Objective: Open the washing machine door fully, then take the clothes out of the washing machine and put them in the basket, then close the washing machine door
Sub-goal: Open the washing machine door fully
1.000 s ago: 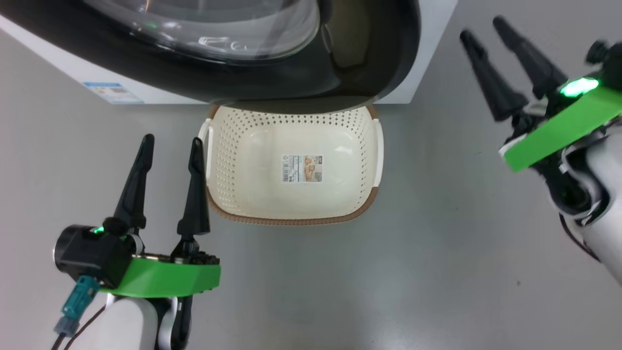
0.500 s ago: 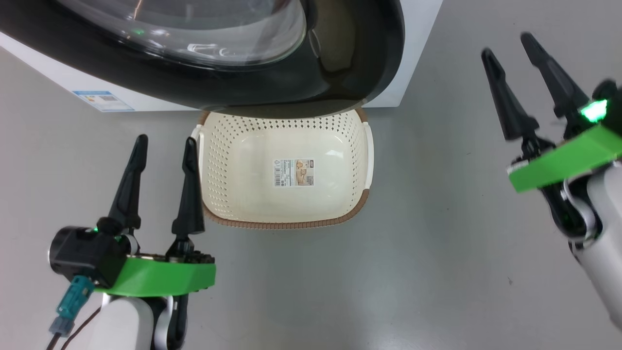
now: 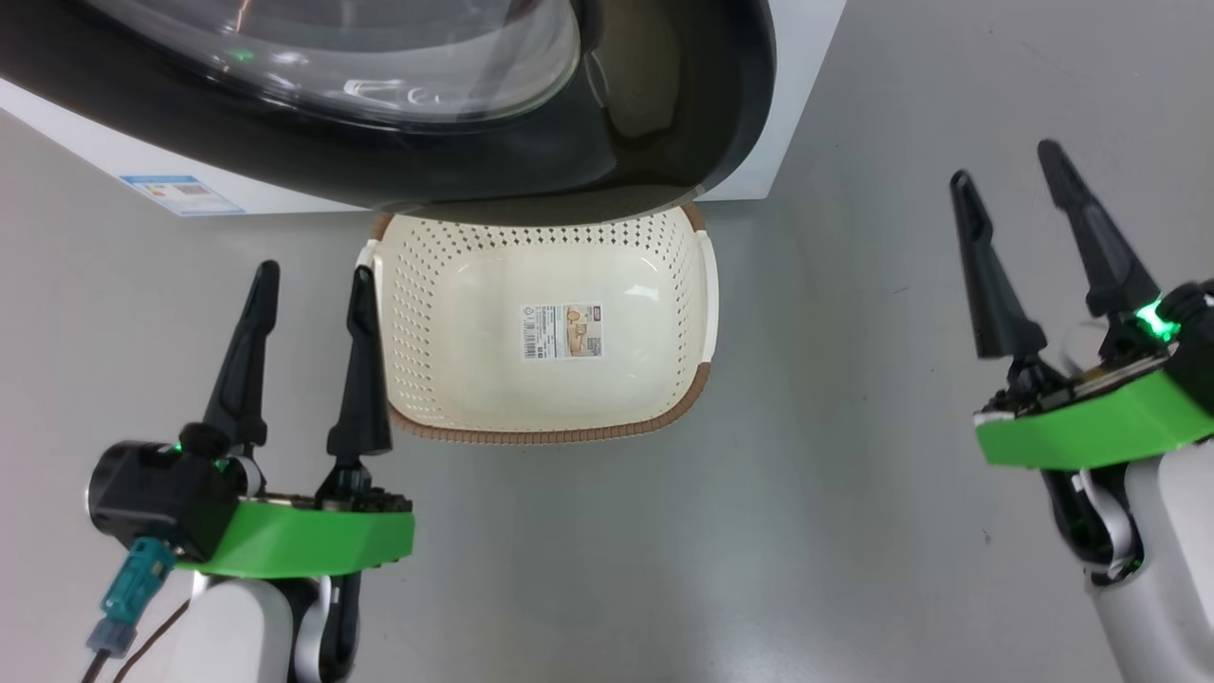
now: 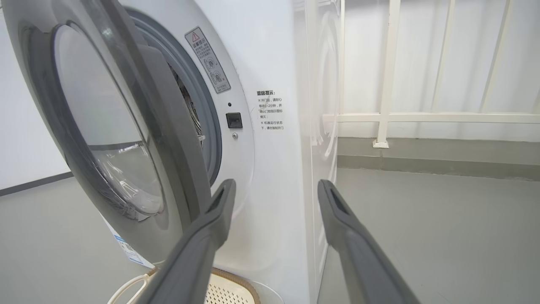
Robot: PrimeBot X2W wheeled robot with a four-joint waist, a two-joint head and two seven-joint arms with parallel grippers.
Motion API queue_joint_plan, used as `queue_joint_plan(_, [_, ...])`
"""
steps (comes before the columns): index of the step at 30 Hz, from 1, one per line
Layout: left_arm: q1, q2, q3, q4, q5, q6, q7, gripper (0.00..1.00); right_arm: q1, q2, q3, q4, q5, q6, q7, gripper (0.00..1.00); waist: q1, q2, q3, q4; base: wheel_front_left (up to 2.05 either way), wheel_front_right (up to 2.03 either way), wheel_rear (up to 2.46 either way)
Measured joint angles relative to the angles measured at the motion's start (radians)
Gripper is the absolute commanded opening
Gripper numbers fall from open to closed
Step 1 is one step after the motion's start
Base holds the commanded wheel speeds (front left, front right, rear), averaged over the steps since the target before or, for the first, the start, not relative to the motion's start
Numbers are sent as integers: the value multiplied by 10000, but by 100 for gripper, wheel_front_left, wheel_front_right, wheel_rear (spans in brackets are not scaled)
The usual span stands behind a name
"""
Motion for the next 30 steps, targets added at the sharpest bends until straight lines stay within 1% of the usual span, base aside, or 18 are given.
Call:
queue_joint_plan(3, [1,0,-35,-2,0,2,-2,100,202,199,-136,-263,-270,0,0,100,0,0,-17,20,0,0,0])
queue_joint_plan(9, [1,0,-151,0,0,0,0,100,528,309,-267,-497,-443,0,0,100,0,0,13,99,0,0,0])
queue_joint_plan(24, [1,0,-192,2,0,0,0,100,889,307,-295,-667,-617,0,0,100,0,0,27,141,0,0,0])
queue_joint_plan(25, [1,0,-186,2,0,0,0,100,889,307,-297,-667,-617,0,0,50,0,0,31,141,0,0,0])
queue_joint_plan(26, [1,0,-180,2,0,0,0,100,889,307,-295,-667,-616,0,0,23,0,0,34,142,0,0,0])
queue_joint_plan(27, [1,0,-178,2,0,-2,0,100,889,307,-293,-667,-616,0,0,0,0,0,39,144,0,0,0])
queue_joint_plan(30, [1,0,-178,2,2,-2,0,100,879,267,-205,-656,-453,0,0,0,0,0,57,158,0,0,0])
